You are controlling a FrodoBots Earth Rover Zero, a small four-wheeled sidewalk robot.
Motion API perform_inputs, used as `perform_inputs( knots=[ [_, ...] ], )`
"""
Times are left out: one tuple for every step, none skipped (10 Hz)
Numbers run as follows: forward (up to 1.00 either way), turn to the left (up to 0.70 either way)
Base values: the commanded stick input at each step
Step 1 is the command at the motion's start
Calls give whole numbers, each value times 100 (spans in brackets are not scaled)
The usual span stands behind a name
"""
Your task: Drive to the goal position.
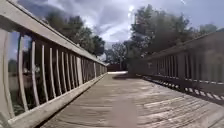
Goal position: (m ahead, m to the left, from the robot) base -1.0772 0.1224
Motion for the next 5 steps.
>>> perform_inputs(
  knots=[
    [70, 0],
    [70, 0],
    [70, 0],
    [70, 0],
    [70, 0]
  ],
)
